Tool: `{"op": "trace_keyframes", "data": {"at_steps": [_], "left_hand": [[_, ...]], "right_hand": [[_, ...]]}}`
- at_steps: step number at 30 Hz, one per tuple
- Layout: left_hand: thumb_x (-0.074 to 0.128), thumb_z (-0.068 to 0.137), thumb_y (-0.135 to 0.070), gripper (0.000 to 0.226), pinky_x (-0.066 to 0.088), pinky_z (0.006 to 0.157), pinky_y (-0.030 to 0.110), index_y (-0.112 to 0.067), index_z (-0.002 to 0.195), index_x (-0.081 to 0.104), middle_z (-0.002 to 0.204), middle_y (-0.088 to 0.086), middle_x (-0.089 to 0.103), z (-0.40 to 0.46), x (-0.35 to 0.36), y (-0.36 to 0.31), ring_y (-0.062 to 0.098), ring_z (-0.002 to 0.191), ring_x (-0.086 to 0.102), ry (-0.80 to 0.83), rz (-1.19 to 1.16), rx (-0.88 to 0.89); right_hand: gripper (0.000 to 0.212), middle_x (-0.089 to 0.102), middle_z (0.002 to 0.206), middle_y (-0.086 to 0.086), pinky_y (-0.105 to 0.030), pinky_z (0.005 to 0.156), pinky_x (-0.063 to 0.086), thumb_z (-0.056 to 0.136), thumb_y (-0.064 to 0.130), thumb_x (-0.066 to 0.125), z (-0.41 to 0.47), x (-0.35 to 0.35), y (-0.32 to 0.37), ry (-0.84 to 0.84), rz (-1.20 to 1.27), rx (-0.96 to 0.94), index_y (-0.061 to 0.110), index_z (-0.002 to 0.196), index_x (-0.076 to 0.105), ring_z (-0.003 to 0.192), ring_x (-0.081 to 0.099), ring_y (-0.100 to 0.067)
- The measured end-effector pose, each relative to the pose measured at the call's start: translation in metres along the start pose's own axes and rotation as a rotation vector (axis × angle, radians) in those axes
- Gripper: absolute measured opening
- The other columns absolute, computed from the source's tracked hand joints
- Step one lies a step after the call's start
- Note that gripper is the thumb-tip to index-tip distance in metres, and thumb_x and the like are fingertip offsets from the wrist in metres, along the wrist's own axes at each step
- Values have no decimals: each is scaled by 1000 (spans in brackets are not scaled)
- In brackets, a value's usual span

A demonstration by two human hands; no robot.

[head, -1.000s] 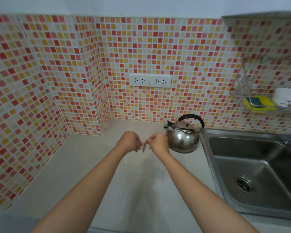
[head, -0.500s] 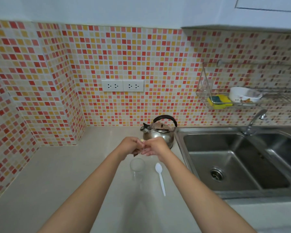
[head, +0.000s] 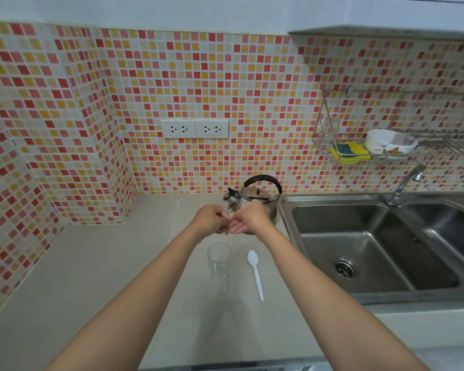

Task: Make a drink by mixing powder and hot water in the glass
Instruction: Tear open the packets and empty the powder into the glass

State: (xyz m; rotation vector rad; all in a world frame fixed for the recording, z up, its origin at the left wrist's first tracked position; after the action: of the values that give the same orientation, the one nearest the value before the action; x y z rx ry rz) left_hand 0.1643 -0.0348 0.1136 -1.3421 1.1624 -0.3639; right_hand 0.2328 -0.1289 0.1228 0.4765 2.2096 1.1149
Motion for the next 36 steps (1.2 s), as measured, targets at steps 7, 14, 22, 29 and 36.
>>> {"op": "trace_keyframes", "data": {"at_steps": [7, 14, 22, 29, 36], "left_hand": [[59, 82, 0, 30, 57, 70, 36, -12, 56, 49, 57, 4, 60, -7, -6, -26, 25, 67, 65, -204, 282, 117], [55, 83, -1, 31, 43, 59, 31, -13, 58, 41, 69, 14, 61, -12, -3, -17, 27, 67, 63, -246, 307, 131], [65, 81, -14, 10, 51, 63, 35, -9, 75, 59, 84, 14, 70, -20, -11, -19, 26, 76, 66, -359, 375, 78], [67, 78, 1, 17, 62, 72, 44, -6, 63, 67, 70, 16, 73, -14, -15, -21, 28, 69, 74, -325, 194, 40], [75, 80, -24, 21, 51, 66, 31, -13, 96, 68, 95, 6, 72, -22, -19, -32, 22, 83, 66, -376, 467, 13]], "right_hand": [[28, 71, 75, -31, -41, 72, 62, 85, 2, 55, 8, -2, 8, -193, -60, -138, -7, 60, 65, 67, 72, -36], [26, 67, 59, -23, -35, 60, 60, 84, 3, 55, 1, -1, 8, -281, -136, -188, -6, 62, 65, 56, 69, -32], [36, 55, 43, -9, -25, 44, 48, 86, 5, 57, -3, -4, 15, -355, -356, -214, 8, 51, 47, 41, 61, -23], [20, 75, 70, -19, -37, 66, 62, 90, 9, 58, -4, -4, 29, -249, -506, -197, -4, 76, 66, 60, 73, -27], [19, 71, 89, -15, -36, 68, 59, 81, 9, 70, -22, -3, 50, -325, -844, -284, 2, 97, 62, 82, 71, -31]]}}
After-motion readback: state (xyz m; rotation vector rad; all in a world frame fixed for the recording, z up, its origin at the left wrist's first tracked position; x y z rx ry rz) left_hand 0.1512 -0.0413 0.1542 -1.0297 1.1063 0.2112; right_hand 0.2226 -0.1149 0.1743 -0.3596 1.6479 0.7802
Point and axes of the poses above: each hand's wrist, its own z-axis towards the middle knuckle, its own x-axis out of the palm, y = z × x, the point moved 6 cm from there along z, towards the middle knuckle
